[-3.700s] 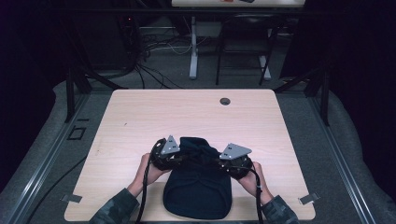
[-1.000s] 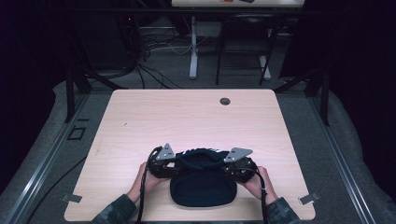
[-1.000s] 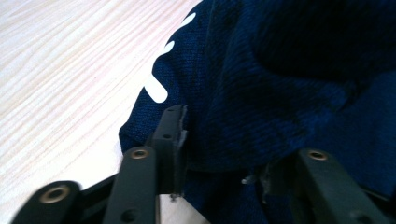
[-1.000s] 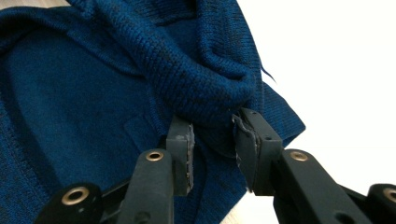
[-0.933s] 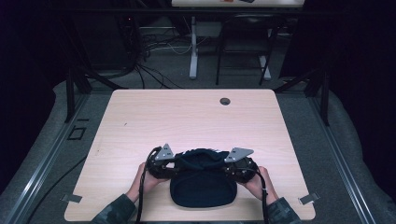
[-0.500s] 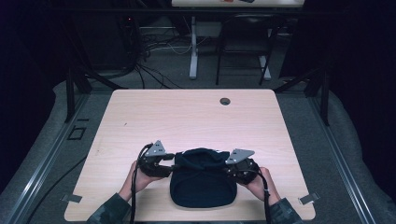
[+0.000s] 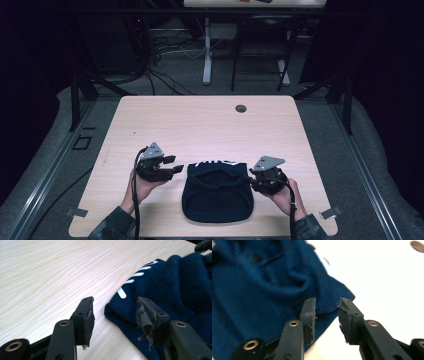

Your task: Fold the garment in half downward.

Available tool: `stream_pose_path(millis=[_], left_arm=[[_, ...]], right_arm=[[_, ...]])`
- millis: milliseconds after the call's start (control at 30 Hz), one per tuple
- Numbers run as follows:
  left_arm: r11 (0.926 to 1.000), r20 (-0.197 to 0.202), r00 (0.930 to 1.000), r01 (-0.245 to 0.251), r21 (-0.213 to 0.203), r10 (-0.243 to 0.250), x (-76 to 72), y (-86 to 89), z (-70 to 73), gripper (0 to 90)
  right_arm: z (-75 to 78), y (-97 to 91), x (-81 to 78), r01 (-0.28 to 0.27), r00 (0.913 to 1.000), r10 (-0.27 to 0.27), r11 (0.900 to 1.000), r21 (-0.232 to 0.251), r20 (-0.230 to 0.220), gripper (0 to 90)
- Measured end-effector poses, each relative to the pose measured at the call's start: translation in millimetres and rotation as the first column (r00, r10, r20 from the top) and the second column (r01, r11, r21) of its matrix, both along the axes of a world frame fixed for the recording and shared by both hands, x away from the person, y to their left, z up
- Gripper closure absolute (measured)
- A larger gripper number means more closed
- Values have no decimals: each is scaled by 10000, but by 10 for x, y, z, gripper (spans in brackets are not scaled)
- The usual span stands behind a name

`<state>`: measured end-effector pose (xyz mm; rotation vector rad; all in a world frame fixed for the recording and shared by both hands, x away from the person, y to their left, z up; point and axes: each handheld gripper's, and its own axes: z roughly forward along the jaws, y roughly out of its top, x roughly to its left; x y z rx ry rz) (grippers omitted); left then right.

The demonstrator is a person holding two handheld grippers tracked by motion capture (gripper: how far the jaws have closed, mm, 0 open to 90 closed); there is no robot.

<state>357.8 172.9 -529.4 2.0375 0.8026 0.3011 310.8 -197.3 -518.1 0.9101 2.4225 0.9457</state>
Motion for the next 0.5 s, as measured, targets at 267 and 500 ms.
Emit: stream_pose_path(millis=[267,500], left_arm=[[9950,-161,9964,840,535,-832,41,-404,-63,447],[9849,-680,9911,1221,1225,-1144,46,-520,-214,441]], right_arm=[[55,52,165,123,9999,-122,9901,1397,-19,609],[-53,267,180,-803,9934,896,9892,1225,-721,585]])
